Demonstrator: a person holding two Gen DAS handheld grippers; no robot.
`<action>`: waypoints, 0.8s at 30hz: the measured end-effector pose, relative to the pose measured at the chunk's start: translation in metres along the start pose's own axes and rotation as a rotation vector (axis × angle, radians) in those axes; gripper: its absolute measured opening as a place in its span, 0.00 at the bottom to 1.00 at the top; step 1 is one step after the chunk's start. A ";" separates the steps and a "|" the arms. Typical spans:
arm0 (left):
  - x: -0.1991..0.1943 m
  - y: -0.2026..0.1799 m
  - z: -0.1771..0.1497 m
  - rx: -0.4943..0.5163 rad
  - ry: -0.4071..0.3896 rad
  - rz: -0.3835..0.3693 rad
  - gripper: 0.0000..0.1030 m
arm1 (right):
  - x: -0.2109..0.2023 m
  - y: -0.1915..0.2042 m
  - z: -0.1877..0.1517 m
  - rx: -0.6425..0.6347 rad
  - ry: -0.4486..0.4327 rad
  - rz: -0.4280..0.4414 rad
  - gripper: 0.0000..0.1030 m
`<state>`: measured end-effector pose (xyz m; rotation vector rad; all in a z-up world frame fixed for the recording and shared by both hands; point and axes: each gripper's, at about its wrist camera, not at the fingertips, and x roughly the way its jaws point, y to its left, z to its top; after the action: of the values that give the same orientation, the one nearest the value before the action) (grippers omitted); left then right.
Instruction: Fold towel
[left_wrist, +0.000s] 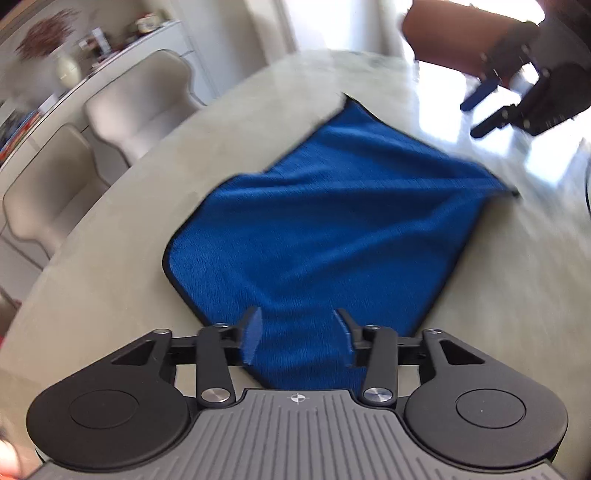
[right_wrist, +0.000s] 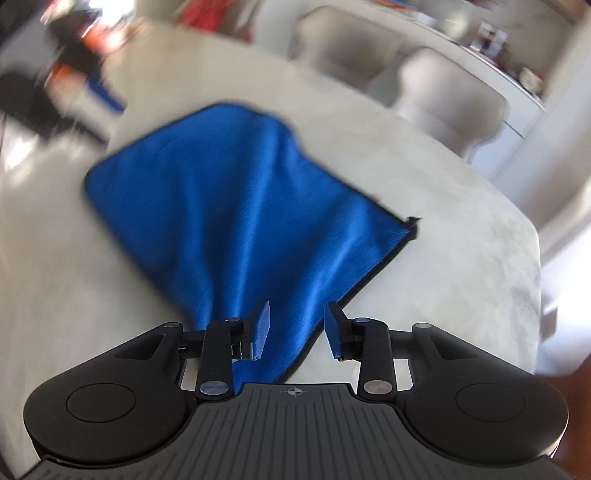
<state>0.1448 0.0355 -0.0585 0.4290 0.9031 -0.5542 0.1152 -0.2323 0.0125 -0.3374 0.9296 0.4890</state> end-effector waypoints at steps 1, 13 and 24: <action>0.005 0.003 0.003 -0.043 -0.009 -0.017 0.44 | 0.006 -0.011 0.004 0.064 -0.013 0.007 0.33; 0.047 0.006 -0.009 -0.234 0.000 -0.039 0.45 | 0.094 -0.101 0.031 0.436 -0.051 -0.029 0.45; 0.060 0.010 -0.021 -0.255 0.019 -0.041 0.50 | 0.127 -0.113 0.027 0.479 -0.095 -0.022 0.53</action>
<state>0.1678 0.0396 -0.1186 0.1855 0.9887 -0.4650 0.2583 -0.2819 -0.0699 0.1089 0.9182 0.2476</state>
